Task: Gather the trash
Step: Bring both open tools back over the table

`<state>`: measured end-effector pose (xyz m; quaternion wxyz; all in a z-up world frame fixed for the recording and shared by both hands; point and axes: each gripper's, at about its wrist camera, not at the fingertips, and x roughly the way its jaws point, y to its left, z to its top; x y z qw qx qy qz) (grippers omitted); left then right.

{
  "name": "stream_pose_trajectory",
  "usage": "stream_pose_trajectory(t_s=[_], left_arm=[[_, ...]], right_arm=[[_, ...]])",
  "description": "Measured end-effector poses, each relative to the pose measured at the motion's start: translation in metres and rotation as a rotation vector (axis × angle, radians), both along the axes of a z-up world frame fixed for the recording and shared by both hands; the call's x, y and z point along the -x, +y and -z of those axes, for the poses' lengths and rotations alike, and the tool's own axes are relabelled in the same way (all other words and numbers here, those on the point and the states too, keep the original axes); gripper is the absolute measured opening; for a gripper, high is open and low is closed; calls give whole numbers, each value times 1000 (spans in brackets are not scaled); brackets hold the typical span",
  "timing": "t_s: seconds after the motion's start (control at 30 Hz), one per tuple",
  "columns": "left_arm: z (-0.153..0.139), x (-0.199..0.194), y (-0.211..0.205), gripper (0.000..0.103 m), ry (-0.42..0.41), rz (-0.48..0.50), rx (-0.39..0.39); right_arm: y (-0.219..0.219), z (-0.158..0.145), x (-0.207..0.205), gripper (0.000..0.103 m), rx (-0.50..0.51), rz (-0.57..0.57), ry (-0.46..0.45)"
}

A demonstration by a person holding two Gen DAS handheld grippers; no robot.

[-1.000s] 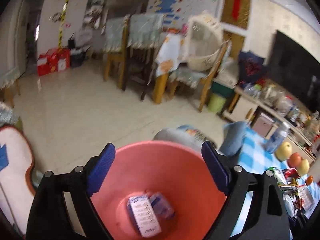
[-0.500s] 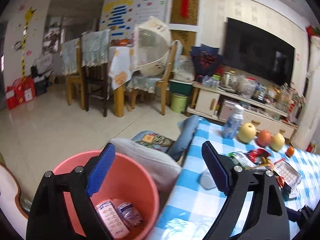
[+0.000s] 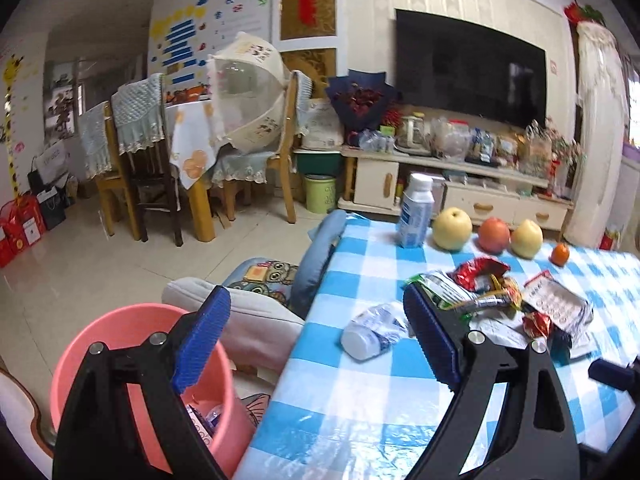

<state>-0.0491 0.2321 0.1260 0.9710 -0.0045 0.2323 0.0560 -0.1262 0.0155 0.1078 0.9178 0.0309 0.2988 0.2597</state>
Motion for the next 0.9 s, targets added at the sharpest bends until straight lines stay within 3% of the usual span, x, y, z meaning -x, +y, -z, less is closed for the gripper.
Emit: stream_pose_trajectory(t_s=[0.57, 0.9], left_arm=[[26, -17, -71, 89, 76, 137, -110], [37, -24, -97, 89, 116, 241, -83]], right_arm=[[-58, -3, -2, 96, -1, 48, -7], [-103, -2, -13, 96, -41, 126, 38]])
